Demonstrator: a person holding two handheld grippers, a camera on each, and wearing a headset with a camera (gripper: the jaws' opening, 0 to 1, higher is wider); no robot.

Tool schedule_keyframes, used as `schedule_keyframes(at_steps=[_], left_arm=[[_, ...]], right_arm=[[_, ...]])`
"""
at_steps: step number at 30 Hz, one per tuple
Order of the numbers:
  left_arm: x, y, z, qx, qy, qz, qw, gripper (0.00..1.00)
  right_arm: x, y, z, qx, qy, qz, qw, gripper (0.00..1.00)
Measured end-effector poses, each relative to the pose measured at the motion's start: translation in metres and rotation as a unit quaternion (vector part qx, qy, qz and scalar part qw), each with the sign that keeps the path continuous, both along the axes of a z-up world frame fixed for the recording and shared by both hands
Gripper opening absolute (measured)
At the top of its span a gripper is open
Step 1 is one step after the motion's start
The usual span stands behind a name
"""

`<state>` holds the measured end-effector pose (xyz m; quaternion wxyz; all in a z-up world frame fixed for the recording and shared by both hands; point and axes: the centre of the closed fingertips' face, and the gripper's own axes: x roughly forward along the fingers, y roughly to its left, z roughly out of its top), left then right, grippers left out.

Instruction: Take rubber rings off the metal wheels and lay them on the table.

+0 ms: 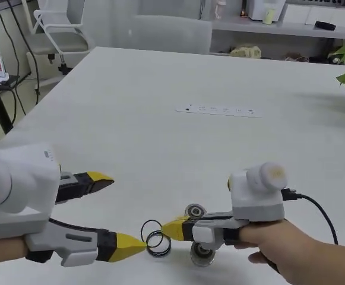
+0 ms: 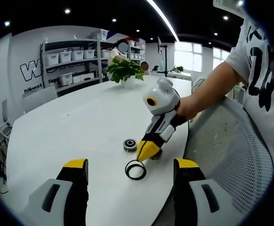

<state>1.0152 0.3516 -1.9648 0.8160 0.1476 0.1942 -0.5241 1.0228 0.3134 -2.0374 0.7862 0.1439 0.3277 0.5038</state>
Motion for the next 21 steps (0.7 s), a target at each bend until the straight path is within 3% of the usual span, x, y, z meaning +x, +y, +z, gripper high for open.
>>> schedule_keyframes(at_steps=[15, 21], left_arm=[[0.000, 0.007, -0.001, 0.001, 0.003, 0.009, 1.0000, 0.71], [-0.001, 0.005, -0.003, 0.003, 0.006, 0.007, 1.0000, 0.70]], right_arm=[[0.004, -0.008, -0.018, -0.023, 0.013, -0.010, 0.9996, 0.00], [0.004, -0.013, -0.027, -0.053, 0.005, -0.010, 0.9985, 0.00]])
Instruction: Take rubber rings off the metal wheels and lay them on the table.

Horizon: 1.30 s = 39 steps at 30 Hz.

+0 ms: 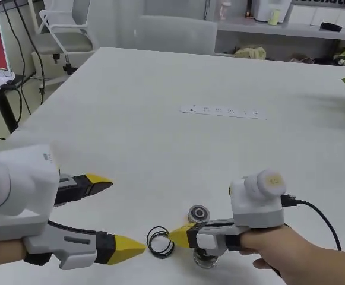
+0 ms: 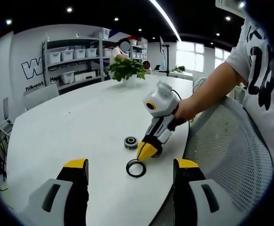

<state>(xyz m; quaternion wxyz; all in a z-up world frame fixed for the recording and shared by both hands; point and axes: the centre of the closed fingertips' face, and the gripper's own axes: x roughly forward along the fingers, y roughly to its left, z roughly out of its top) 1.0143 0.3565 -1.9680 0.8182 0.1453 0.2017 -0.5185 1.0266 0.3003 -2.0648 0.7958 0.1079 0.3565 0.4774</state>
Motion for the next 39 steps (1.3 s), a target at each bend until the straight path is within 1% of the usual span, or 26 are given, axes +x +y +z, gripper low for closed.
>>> schedule_keyframes(at_steps=[6, 10, 13, 15, 21, 25, 30, 33, 38, 39], left_arm=[[-0.002, -0.001, -0.001, 0.000, 0.003, 0.000, 1.0000, 0.70], [-0.003, -0.001, -0.002, 0.003, 0.005, 0.000, 1.0000, 0.70], [-0.004, 0.000, -0.004, 0.004, 0.007, 0.000, 1.0000, 0.70], [-0.005, 0.000, -0.005, 0.005, 0.008, -0.001, 1.0000, 0.70], [-0.009, 0.000, -0.008, 0.008, 0.014, -0.003, 0.9999, 0.69], [-0.010, -0.001, -0.009, 0.011, 0.016, -0.006, 0.9998, 0.69], [-0.011, -0.002, -0.009, 0.013, 0.018, -0.008, 0.9997, 0.69], [-0.011, -0.004, -0.007, 0.011, 0.018, -0.010, 0.9997, 0.69], [-0.010, -0.007, -0.005, 0.009, 0.018, -0.012, 0.9997, 0.69], [-0.009, -0.008, -0.005, 0.008, 0.018, -0.013, 0.9997, 0.69]], right_arm=[[0.000, -0.002, -0.004, -0.027, -0.020, 0.006, 0.9994, 0.00], [0.001, -0.004, -0.006, -0.035, -0.025, 0.007, 0.9990, 0.00], [-0.002, -0.003, -0.009, -0.048, -0.033, 0.016, 0.9982, 0.01], [-0.002, -0.003, -0.008, -0.050, -0.039, 0.019, 0.9978, 0.01], [-0.004, -0.003, -0.008, -0.063, -0.050, 0.029, 0.9963, 0.08], [-0.005, -0.003, -0.009, -0.078, -0.067, 0.042, 0.9938, 0.11], [-0.005, -0.004, -0.002, -0.073, -0.074, 0.043, 0.9936, 0.16], [-0.001, -0.005, 0.005, -0.068, -0.082, 0.033, 0.9938, 0.21], [0.003, -0.008, 0.017, -0.054, -0.086, 0.018, 0.9947, 0.22], [0.004, -0.009, 0.019, -0.054, -0.092, 0.015, 0.9942, 0.24]])
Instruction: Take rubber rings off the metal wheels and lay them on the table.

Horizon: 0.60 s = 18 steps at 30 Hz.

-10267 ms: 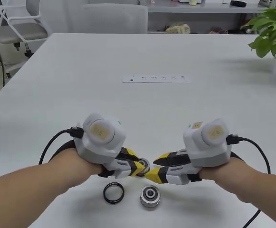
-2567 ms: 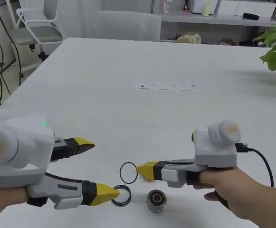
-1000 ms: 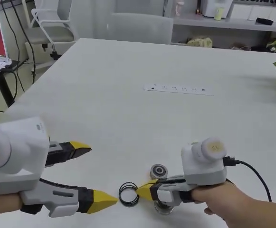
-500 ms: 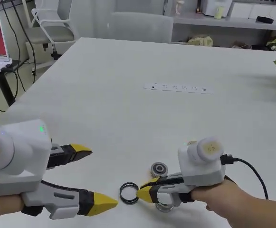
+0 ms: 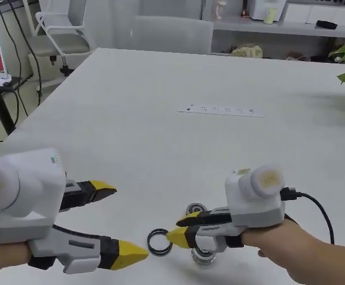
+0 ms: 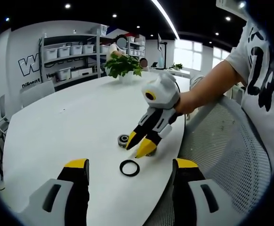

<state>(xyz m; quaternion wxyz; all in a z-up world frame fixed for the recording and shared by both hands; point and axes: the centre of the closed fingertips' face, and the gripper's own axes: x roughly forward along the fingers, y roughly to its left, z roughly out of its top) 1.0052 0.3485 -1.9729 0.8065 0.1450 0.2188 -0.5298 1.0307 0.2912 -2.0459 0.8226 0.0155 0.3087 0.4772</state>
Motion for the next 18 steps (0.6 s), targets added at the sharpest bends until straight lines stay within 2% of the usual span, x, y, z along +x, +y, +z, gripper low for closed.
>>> schedule_keyframes(at_steps=[11, 18], left_arm=[[0.004, -0.005, 0.005, -0.002, -0.004, -0.004, 1.0000, 0.69], [0.003, -0.008, 0.008, -0.002, -0.006, -0.006, 1.0000, 0.69]], right_arm=[[0.003, -0.016, 0.025, 0.006, -0.036, -0.006, 0.9993, 0.34], [-0.005, -0.030, 0.039, -0.003, -0.061, 0.000, 0.9981, 0.42]])
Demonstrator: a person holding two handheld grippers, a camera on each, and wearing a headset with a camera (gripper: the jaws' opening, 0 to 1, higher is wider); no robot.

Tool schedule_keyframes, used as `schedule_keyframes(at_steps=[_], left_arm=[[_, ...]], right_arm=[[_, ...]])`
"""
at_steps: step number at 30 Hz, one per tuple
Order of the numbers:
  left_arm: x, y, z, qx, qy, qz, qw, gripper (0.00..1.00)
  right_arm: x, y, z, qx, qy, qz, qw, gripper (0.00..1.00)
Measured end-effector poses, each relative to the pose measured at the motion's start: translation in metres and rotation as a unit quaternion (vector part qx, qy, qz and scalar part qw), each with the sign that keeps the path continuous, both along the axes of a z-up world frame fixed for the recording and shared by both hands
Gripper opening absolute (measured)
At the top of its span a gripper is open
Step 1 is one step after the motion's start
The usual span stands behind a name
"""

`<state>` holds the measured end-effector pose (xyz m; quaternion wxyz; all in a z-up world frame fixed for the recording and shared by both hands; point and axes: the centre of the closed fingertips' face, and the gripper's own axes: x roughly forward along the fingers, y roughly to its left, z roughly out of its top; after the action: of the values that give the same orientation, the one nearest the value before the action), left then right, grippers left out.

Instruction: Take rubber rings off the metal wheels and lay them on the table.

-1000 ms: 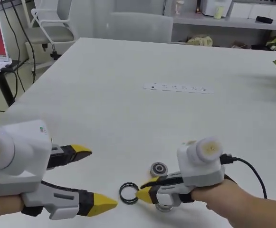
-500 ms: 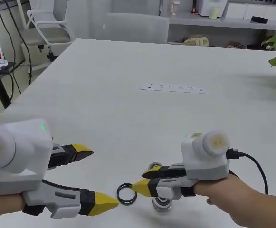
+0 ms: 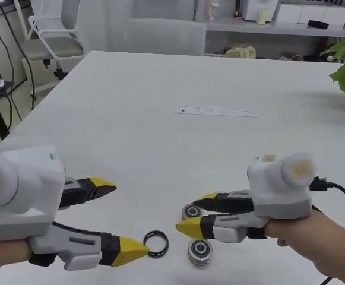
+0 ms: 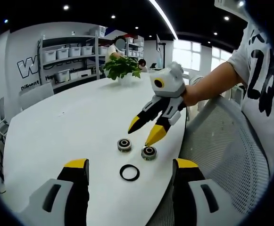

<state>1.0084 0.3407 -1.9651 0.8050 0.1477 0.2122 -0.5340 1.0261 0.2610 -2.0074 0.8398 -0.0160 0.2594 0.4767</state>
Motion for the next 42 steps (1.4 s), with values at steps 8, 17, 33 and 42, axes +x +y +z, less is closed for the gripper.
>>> schedule_keyframes(at_steps=[8, 17, 33, 42], left_arm=[[-0.002, -0.004, 0.003, -0.002, -0.002, -0.005, 1.0000, 0.70], [-0.004, -0.006, 0.006, -0.004, -0.004, -0.007, 1.0000, 0.71], [-0.007, -0.007, 0.012, -0.011, -0.008, -0.004, 0.9999, 0.73], [-0.013, -0.012, 0.010, -0.012, -0.009, -0.008, 0.9999, 0.73]], right_arm=[[-0.008, -0.015, 0.009, 0.000, -0.014, -0.008, 0.9999, 0.49], [-0.018, -0.031, 0.018, -0.023, -0.040, -0.006, 0.9989, 0.57], [-0.040, -0.071, 0.025, -0.039, -0.054, -0.037, 0.9971, 0.67], [-0.054, -0.085, 0.029, -0.048, -0.060, -0.057, 0.9954, 0.71]])
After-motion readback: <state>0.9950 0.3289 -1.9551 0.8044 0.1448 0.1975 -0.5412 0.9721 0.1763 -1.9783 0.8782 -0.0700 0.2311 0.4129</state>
